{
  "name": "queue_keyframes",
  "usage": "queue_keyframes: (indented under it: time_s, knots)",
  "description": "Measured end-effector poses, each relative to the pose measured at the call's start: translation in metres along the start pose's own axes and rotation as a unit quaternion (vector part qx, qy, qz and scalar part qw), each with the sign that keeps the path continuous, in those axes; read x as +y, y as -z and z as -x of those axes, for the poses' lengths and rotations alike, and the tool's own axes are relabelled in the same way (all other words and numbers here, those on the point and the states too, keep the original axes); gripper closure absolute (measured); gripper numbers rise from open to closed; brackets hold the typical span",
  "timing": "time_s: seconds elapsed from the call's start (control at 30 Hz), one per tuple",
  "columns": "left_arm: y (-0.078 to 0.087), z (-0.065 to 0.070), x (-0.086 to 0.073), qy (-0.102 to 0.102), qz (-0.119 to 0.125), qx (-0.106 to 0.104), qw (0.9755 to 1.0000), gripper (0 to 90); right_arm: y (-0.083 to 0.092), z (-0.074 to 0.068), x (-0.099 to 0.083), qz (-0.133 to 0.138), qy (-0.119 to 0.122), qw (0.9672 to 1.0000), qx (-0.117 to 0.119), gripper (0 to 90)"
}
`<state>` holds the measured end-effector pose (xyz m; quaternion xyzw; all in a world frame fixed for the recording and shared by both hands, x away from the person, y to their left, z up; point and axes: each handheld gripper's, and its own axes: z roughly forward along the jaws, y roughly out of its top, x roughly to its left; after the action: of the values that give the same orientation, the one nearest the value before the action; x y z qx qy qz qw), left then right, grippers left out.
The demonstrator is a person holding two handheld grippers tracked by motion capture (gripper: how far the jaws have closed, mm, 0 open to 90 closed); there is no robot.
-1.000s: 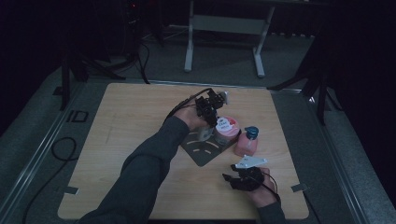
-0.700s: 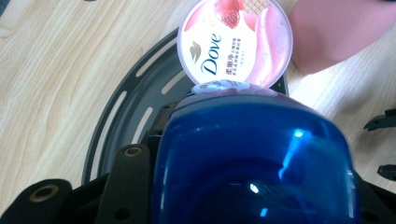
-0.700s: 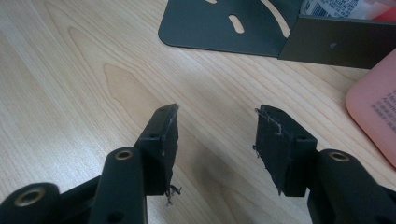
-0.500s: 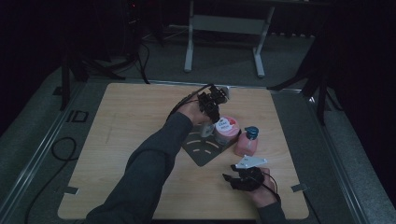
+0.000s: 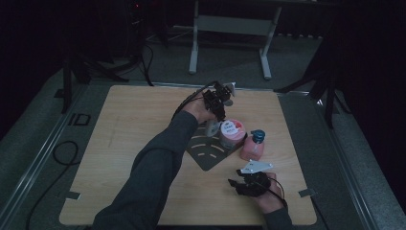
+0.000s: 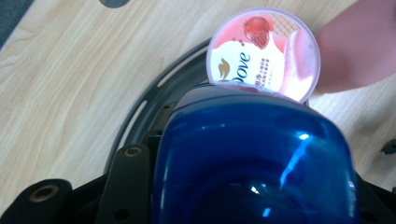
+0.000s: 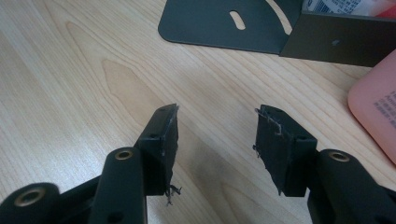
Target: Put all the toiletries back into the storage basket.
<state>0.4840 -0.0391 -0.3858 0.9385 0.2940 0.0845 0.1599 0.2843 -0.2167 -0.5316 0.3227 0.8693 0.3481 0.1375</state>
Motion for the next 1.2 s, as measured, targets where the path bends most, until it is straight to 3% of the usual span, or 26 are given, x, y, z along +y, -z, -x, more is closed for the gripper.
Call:
queue_keyframes:
  time_s: [0.4, 0.73, 1.2]
  knots:
    - [-0.012, -0.002, 0.009, 0.004, 0.002, 0.008, 1.0, 54.8, 0.0, -0.001, 0.0, 0.001, 0.0, 1.0, 0.001, 48.1]
    - [-0.027, -0.006, 0.013, 0.027, 0.013, 0.016, 0.9994, 54.8, 0.0, 0.0, -0.001, 0.002, -0.001, 1.0, 0.001, 48.1]
    - [-0.033, -0.01, 0.016, 0.047, 0.036, 0.031, 0.9978, 54.9, 0.0, 0.0, -0.001, 0.002, -0.001, 1.0, 0.001, 48.0]
